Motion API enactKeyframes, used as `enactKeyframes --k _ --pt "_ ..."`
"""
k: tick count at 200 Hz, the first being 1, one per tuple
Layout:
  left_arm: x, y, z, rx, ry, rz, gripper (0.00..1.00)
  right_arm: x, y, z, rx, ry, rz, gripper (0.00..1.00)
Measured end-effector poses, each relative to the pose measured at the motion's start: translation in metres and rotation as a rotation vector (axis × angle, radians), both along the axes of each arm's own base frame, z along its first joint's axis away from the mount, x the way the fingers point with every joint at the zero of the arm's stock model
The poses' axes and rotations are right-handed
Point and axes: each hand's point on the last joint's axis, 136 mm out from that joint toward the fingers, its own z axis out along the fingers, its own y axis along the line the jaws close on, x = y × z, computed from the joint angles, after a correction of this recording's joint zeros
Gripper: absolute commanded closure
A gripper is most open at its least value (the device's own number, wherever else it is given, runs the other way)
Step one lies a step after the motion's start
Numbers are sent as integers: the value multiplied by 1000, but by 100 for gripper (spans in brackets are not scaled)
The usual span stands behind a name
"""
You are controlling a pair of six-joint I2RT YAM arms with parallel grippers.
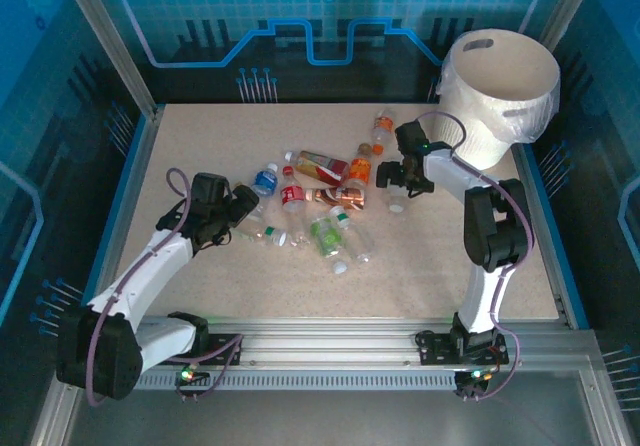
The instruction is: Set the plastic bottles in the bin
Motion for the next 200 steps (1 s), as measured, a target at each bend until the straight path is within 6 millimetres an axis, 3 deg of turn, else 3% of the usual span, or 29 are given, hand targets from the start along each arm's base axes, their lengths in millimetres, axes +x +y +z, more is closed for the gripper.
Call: enactKeyframes --k 34,67,149,170,200 --pt "0 -1 -1 -2 5 -3 1 14 5 -5 -3 16 78 0" --pt "0 -1 -1 -2 5 -2 1 26 -2 -13 -47 36 66 0" --pt "0 -1 -10 1 36 -5 1 23 -10 -14 -54 50 52 0" --pt "0 -2 -13 -2 45 -9 1 31 -10 -10 -65 40 53 0" --pt "0 -3 -13 -3 46 -9 1 36 -11 -13 -85 42 65 10"
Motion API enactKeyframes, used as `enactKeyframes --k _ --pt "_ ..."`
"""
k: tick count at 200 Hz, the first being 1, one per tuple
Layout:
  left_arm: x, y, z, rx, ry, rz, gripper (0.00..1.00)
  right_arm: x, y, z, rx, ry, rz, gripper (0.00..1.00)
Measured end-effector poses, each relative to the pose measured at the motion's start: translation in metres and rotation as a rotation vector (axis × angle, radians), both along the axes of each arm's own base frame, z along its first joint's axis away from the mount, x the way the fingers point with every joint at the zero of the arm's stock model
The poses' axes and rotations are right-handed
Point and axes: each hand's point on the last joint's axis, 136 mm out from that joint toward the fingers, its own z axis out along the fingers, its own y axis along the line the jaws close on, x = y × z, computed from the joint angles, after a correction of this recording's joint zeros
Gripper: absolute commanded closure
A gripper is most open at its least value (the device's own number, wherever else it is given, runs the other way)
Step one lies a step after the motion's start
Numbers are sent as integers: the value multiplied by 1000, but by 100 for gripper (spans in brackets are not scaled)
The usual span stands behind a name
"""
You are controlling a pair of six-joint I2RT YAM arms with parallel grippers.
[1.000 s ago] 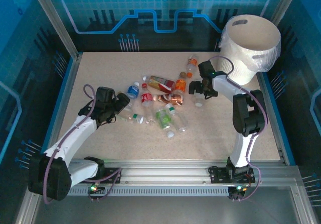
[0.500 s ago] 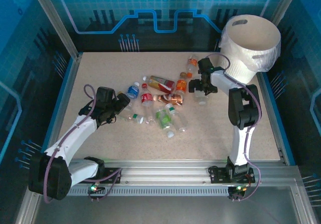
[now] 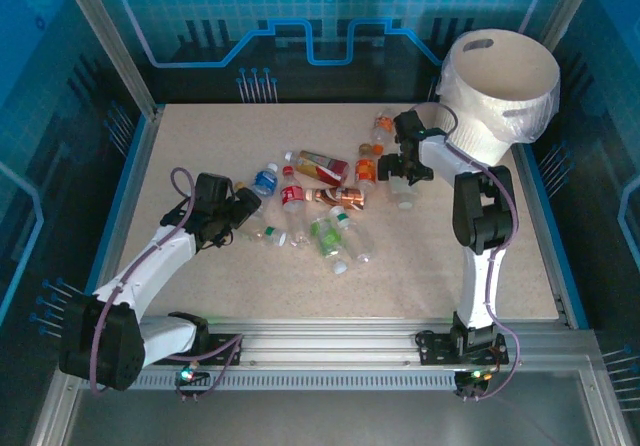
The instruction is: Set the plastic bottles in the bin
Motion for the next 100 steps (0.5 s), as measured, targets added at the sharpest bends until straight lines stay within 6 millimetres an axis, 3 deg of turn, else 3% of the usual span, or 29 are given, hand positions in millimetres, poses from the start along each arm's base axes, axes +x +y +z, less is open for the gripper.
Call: enactKeyframes --k 20,76,100 --pt "0 0 0 0 0 0 1 0 -1 0 -12 -1 6 16" --pt "0 0 0 0 0 1 1 4 -2 0 -24 6 18 14" --pt "0 0 0 -1 0 1 1 7 -1 0 -24 3 19 21"
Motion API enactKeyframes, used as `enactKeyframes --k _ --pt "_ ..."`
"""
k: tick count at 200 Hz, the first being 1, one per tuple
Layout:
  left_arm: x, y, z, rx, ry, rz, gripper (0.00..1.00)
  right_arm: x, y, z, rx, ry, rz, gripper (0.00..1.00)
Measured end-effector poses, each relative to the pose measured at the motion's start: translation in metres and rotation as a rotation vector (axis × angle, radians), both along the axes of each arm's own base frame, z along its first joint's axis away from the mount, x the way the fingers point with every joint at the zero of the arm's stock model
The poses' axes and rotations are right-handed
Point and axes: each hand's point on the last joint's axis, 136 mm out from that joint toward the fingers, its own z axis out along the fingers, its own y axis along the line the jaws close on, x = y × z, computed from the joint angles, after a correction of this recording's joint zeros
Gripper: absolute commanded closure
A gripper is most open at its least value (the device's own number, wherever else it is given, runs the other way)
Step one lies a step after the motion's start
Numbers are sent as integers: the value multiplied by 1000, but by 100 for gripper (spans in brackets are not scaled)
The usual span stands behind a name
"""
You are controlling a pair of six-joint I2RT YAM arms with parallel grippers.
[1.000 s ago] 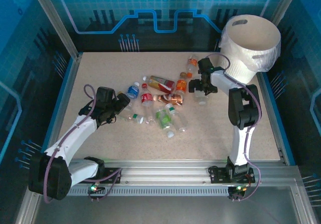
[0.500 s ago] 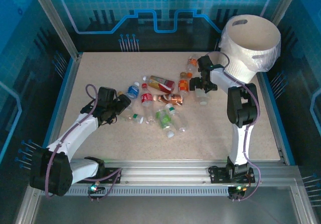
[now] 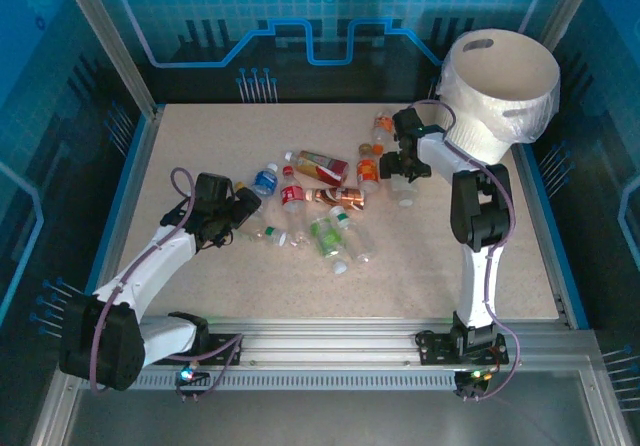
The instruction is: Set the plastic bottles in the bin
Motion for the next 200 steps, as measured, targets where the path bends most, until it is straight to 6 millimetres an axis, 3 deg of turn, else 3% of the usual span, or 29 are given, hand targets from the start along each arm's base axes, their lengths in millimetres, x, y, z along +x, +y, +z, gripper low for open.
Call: enactKeyframes --k 50,69,89,140,164,200 --pt "0 -1 0 -5 1 -4 1 -6 -5 4 -18 -6 -7 32" --pt "0 -1 0 -6 1 -5 1 -13 -8 17 -21 -25 -9 33" --pt "1 -3 1 -12 -3 -9 1 -14 -9 53 -13 -100 -10 35" --pt "8 -8 8 -39 -45 -24 1 -14 -11 173 52 -402 -16 37" --pt "9 -9 10 -44 -56 -27 1 -12 -17 207 112 -485 -32 37" --pt "10 -10 15 -49 -72 -28 1 3 -45 247 237 -586 -113 37"
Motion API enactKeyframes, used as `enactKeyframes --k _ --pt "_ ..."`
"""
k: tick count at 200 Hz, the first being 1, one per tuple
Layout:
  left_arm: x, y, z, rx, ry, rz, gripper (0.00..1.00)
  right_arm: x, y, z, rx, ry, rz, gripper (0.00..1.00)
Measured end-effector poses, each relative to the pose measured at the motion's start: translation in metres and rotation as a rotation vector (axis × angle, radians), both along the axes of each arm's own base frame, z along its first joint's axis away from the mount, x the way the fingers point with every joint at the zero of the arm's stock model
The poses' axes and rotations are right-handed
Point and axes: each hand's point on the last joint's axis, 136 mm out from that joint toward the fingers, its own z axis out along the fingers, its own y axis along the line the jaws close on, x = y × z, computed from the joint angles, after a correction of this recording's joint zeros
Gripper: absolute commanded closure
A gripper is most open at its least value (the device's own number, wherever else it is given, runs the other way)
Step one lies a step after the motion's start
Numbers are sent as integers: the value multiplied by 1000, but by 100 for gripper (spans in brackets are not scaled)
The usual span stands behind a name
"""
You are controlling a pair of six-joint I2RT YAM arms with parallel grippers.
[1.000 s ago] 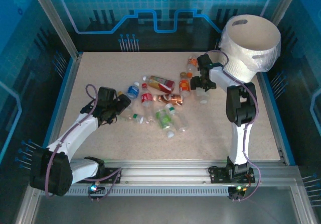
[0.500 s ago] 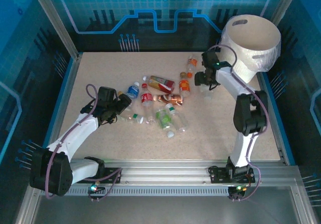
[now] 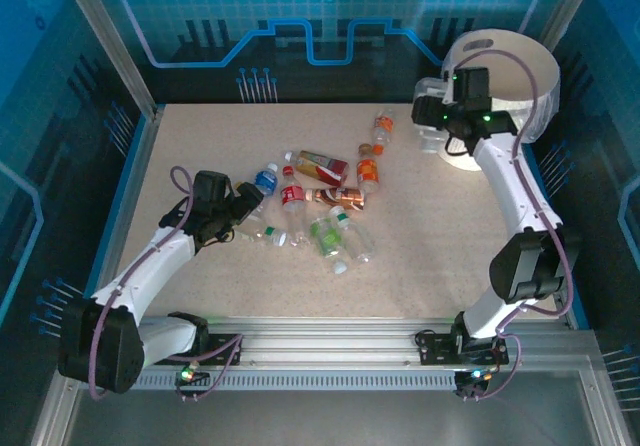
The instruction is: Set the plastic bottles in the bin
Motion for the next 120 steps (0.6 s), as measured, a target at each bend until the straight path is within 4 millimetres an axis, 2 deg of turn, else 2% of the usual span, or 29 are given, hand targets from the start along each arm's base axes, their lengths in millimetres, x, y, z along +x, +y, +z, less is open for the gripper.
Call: enactKeyframes --k 69,87,120 --pt "-2 -1 6 -10 -22 -4 1 20 -61 78 331 -221 -116 38" --pt "-3 -1 7 -11 -28 -4 1 24 -70 97 406 -281 -133 38" --pt "-5 0 7 -12 -32 -4 1 28 -83 116 495 -356 -187 36"
